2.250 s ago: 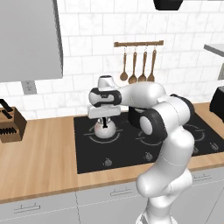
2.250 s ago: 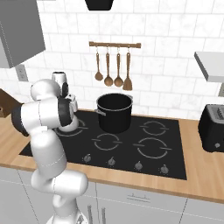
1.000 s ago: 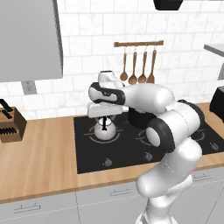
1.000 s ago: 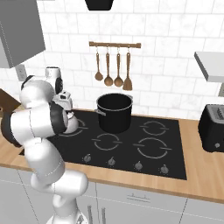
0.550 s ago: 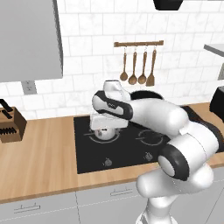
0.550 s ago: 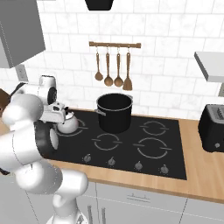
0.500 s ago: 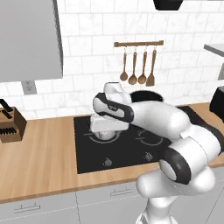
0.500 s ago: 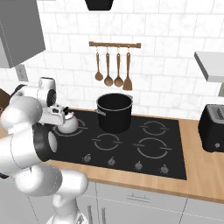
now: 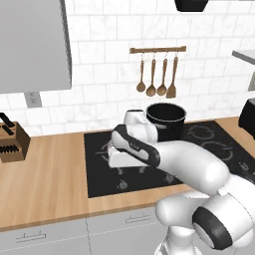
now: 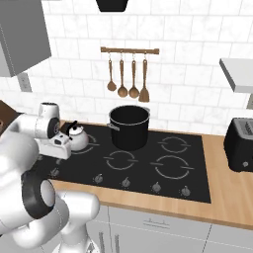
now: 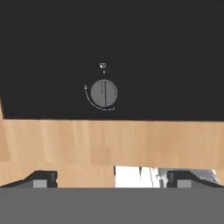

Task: Pick the kettle from the counter and place it on a stove burner. Then turn the burner on.

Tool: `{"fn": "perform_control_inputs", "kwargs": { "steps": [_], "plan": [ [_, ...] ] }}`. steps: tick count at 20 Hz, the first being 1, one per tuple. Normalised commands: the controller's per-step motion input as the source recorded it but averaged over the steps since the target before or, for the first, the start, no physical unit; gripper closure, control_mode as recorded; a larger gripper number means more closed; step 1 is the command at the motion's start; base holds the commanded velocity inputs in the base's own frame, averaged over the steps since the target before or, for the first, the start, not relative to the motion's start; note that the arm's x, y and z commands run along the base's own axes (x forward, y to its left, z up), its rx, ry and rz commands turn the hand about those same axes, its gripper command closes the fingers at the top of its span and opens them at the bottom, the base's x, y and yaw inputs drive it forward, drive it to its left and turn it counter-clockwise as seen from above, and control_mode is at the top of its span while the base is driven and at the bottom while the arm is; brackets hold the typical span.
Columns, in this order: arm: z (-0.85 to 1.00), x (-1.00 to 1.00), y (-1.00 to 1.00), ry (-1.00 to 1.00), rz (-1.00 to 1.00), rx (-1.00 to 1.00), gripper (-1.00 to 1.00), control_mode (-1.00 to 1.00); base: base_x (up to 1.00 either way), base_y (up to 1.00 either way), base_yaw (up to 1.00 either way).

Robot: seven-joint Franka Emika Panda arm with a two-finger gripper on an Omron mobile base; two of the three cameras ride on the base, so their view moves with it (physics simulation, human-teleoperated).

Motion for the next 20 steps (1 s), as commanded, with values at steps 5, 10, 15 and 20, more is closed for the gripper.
{"fn": "perform_control_inputs", "kwargs": {
  "steps": [5, 10, 15, 20],
  "plan": [
    [0.01, 0.37, 0.02, 0.29, -0.16, -0.2, -1.0, -1.0, 0.0, 0.0, 0.0],
    [-0.24, 0.32, 0.09, 0.04, 0.0, -0.04, -1.0, -1.0, 0.0, 0.0, 0.0],
    [-0.71, 0.19, 0.05, 0.0, 0.08, 0.0, -1.0, -1.0, 0.0, 0.0, 0.0],
    [-0.64, 0.03, 0.1, 0.0, 0.15, 0.0, -1.0, -1.0, 0.0, 0.0, 0.0]
  ]
}}
